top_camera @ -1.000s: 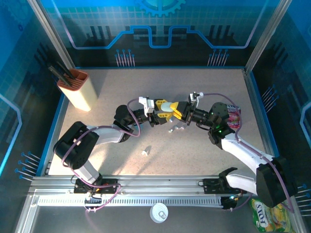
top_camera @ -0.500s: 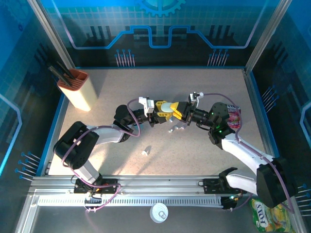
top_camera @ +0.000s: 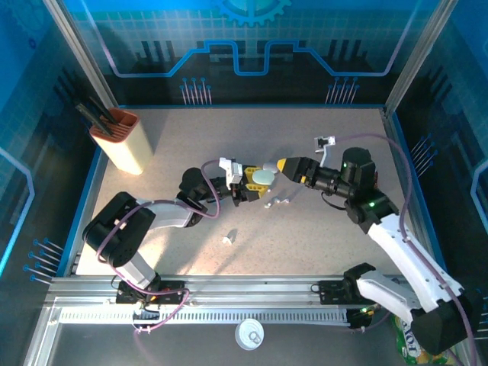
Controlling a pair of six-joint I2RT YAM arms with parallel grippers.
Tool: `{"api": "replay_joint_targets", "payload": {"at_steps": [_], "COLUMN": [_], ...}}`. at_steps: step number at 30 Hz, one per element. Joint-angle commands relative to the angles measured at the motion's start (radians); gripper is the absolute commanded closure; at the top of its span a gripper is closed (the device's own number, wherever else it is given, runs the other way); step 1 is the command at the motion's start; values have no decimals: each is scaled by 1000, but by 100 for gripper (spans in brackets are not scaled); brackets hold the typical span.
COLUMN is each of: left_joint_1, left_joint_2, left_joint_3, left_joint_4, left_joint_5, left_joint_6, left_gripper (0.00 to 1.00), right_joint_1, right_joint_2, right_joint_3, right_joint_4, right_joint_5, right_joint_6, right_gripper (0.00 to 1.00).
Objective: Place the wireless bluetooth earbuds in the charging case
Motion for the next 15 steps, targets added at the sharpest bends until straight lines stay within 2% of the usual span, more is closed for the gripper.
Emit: {"api": "replay_joint_targets", "payload": {"at_steps": [1, 3, 6, 12, 15], "left_joint_1": [4, 4, 6, 4, 5], "left_joint_2": [-41, -45, -49, -49, -55], "left_joint_3": [-22, -25, -24, -14, -14], "left_joint_4": [-15, -17, -16, -22, -28], "left_joint_5": [33, 39, 44, 49, 50], "left_joint_6": [18, 10, 0, -5, -6], "left_gripper": [63, 63, 63, 63, 63], "right_joint_1": [75, 152, 260, 364, 376], "right_joint_2": [-4, 25, 72, 199, 241], "right_joint_3": [122, 207, 299, 405, 412], "right_joint_4": [-313, -400, -480, -563, -554], "right_joint_5": [171, 229, 378, 536, 570], "right_joint_6": [-444, -612, -771, -931, -950], "right_gripper": [21, 20, 16, 10, 8]}}
